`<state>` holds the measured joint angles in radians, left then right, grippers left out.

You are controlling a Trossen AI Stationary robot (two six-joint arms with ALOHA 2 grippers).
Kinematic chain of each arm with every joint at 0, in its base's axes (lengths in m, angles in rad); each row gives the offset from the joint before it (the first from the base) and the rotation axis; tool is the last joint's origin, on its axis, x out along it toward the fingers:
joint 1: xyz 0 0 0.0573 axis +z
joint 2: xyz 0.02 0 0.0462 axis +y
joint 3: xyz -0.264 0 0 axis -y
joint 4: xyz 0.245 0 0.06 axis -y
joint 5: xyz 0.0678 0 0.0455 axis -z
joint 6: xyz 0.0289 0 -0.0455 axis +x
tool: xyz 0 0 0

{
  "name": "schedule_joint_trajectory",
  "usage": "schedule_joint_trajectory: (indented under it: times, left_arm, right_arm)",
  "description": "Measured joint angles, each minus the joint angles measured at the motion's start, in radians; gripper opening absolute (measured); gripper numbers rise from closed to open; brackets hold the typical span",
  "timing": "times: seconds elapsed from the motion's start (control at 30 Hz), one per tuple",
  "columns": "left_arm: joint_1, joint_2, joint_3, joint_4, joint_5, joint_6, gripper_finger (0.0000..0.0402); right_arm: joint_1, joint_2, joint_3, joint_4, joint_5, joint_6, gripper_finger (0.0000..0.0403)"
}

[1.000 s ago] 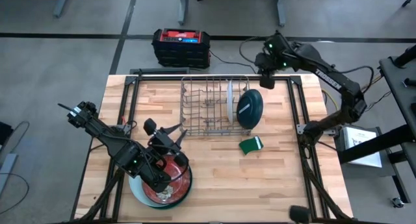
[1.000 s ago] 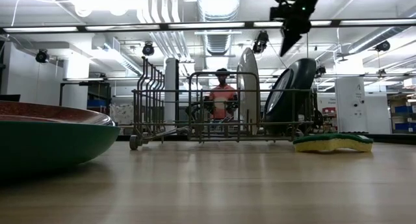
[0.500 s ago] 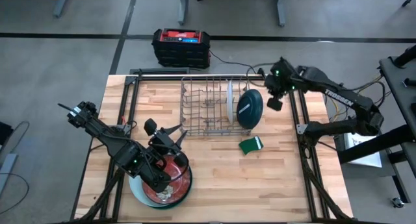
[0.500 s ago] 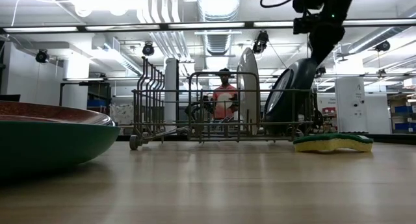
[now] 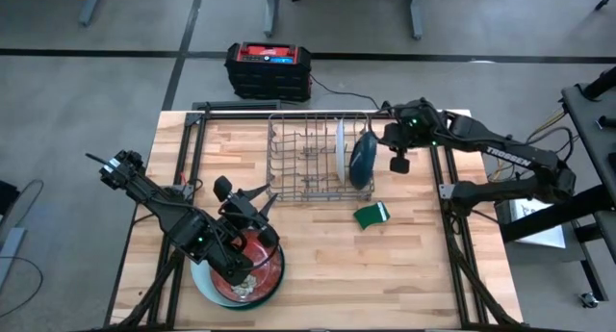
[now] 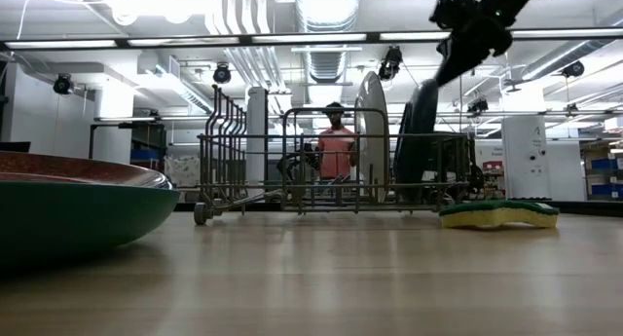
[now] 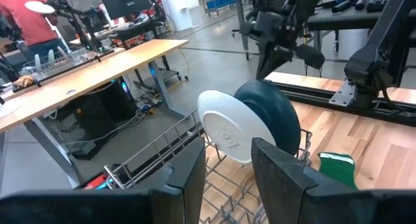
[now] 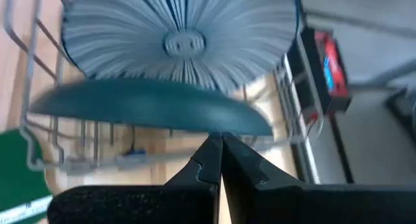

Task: Sort dishes
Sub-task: Adjust the dark green plate into the dish rack

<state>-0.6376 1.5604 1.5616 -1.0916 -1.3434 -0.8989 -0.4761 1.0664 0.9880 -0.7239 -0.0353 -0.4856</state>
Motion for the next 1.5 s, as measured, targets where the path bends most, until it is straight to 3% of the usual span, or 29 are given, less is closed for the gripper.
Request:
schedule_joint_trajectory:
  times: [0.4, 0.57, 0.8, 1.1, 1.23, 1.33, 1.5]
  left_arm:
    - [0.0, 0.0, 0.0, 0.008, 0.0, -0.005, 0.0116]
    - [0.0, 0.0, 0.0, 0.008, 0.0, -0.005, 0.0116]
    - [0.0, 0.0, 0.0, 0.008, 0.0, -0.004, 0.0116]
    - [0.0, 0.035, 0.0, 0.056, 0.01, 0.0, 0.0116]
    - [0.0, 0.128, -0.002, 0.124, -0.038, 0.016, 0.0116]
    - [0.0, 0.218, 0.005, 0.207, -0.101, 0.183, 0.0116]
    - [0.005, 0.383, 0.073, 0.358, -0.12, 0.533, 0.0116]
  right_arm:
    - [0.029, 0.025, 0.021, 0.047, 0.012, -0.043, 0.0]
    - [0.029, -0.035, 0.021, 0.042, 0.113, -0.025, 0.0]
    - [0.029, -0.136, 0.014, -0.007, 0.148, 0.14, 0.0]
    - [0.029, -0.136, -0.127, -0.005, 0.157, 0.276, 0.0]
    - [0.028, -0.136, -0.192, 0.034, 0.259, 0.339, 0.0]
    - [0.027, -0.137, -0.216, 0.032, 0.325, 0.357, 0.0]
    - [0.028, -0.142, -0.22, 0.033, 0.325, 0.358, 0.0]
